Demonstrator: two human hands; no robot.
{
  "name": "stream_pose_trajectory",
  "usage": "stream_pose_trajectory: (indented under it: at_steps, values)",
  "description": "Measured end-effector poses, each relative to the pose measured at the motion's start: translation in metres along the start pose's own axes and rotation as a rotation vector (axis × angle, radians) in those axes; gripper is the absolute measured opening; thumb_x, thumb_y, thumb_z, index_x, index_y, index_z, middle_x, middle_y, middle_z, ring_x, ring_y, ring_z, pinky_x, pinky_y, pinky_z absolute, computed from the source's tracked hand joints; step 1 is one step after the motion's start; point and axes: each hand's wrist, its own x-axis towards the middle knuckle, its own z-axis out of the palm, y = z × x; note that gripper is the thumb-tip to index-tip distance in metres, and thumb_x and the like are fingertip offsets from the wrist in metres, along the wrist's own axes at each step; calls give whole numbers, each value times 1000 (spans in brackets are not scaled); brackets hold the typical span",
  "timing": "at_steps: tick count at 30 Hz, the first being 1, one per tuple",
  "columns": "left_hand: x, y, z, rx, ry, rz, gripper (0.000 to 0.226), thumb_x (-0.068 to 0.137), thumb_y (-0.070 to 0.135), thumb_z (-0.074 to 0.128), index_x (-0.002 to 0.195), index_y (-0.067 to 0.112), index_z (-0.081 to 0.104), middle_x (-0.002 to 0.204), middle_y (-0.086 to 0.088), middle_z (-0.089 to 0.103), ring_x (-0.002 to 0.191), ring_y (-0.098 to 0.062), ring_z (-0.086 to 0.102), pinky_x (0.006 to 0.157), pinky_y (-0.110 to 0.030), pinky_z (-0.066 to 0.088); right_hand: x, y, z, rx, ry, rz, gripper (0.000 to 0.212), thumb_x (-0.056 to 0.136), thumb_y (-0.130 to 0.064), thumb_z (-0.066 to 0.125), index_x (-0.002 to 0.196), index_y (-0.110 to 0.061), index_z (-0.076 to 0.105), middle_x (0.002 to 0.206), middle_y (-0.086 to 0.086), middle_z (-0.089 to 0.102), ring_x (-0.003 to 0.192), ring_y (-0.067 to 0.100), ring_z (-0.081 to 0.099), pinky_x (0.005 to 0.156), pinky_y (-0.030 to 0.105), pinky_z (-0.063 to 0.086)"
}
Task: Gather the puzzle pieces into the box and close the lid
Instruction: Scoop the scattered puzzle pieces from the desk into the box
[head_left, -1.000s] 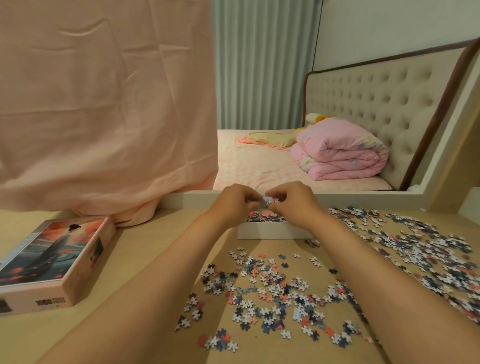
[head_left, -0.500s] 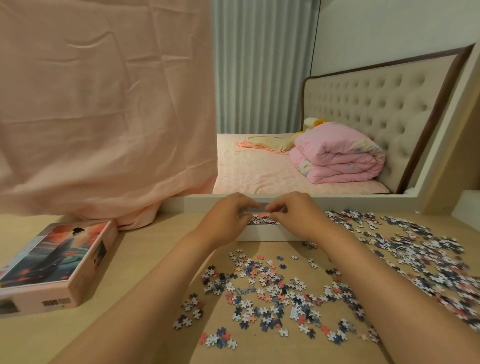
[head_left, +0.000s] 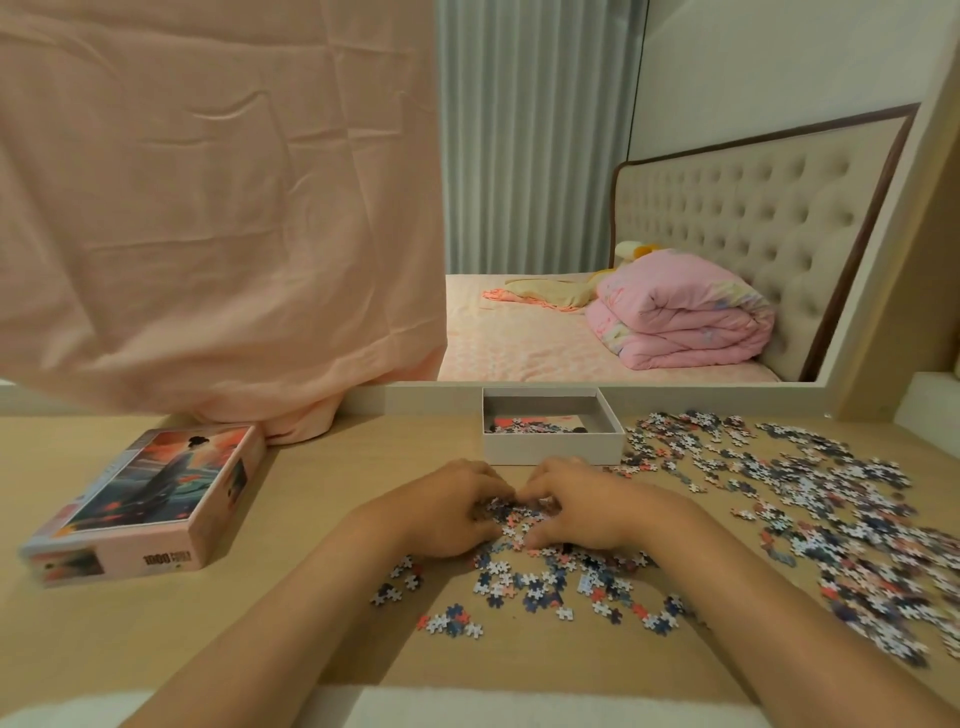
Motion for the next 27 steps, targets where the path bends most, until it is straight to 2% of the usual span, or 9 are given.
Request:
stream_pose_trajectory:
  at_steps: [2, 4, 8, 10, 16, 18, 20, 22, 27]
  values:
    - [-2, 2, -3, -39, 32, 0, 46, 89, 32, 64, 135, 32, 57, 128, 7, 59, 115, -10, 52, 100, -29, 43, -1, 1, -2, 45, 46, -11, 51, 86, -46, 72, 134, -33, 60, 133, -8, 51, 123, 18, 51, 103, 37, 41]
    - [-3, 1, -9, -83, 57, -41, 52, 89, 39, 64, 139, 32, 52, 135, 10, 56, 120, -10, 52, 101, -30, 43, -4, 6, -9, 98, 74, 7, 55, 84, -47, 74, 135, -35, 58, 134, -9, 51, 124, 17, 51, 104, 37, 42]
    - [-6, 0, -16, -20, -138, -214, 103, 66, 83, 60, 152, 36, 27, 149, 14, 29, 137, -12, 29, 112, -41, 33, -14, 14, -18, -6, -53, 130, 97, 67, -63, 80, 150, -36, 37, 148, -6, 40, 136, 23, 41, 109, 43, 39]
    - [-5, 4, -12, 85, -201, -209, 110, 62, 89, 56, 152, 34, 25, 148, 11, 25, 137, -14, 23, 113, -44, 31, -13, 13, -14, -90, -104, 175, 106, 63, -69, 78, 152, -37, 30, 150, -2, 33, 139, 28, 34, 111, 49, 37]
    - [4, 9, -1, 68, -87, -141, 68, 87, 62, 56, 146, 28, 43, 132, 5, 39, 127, -14, 30, 109, -40, 34, 0, 1, -1, -23, -20, 120, 78, 80, -60, 71, 148, -35, 41, 138, 3, 39, 131, 29, 41, 107, 49, 41]
    - [5, 6, 0, 34, -46, -129, 58, 90, 53, 59, 141, 28, 50, 126, 3, 45, 123, -15, 36, 106, -39, 37, 3, -3, 1, 6, 20, 96, 64, 85, -52, 70, 141, -28, 51, 117, -1, 50, 111, 26, 52, 88, 39, 49]
    - [6, 5, 1, 8, -5, -119, 47, 91, 46, 62, 134, 28, 58, 119, 2, 50, 115, -16, 44, 100, -36, 41, 5, -7, 4, 56, 60, 84, 51, 88, -44, 70, 134, -22, 60, 103, -3, 58, 95, 23, 56, 71, 30, 45]
    - [7, 6, 0, -9, 37, -114, 38, 90, 40, 65, 126, 27, 64, 112, 2, 54, 103, -15, 51, 90, -28, 43, 6, -10, 5, 103, 95, 90, 47, 89, -38, 71, 133, -23, 62, 116, 1, 66, 100, 21, 61, 77, 29, 45]
    - [8, 7, 2, -103, 135, -131, 22, 86, 30, 73, 106, 22, 73, 100, 5, 65, 83, -6, 54, 70, -16, 41, 7, -12, 6, 150, 156, 93, 39, 85, -37, 76, 122, -27, 69, 121, -1, 66, 104, 19, 62, 81, 29, 47]
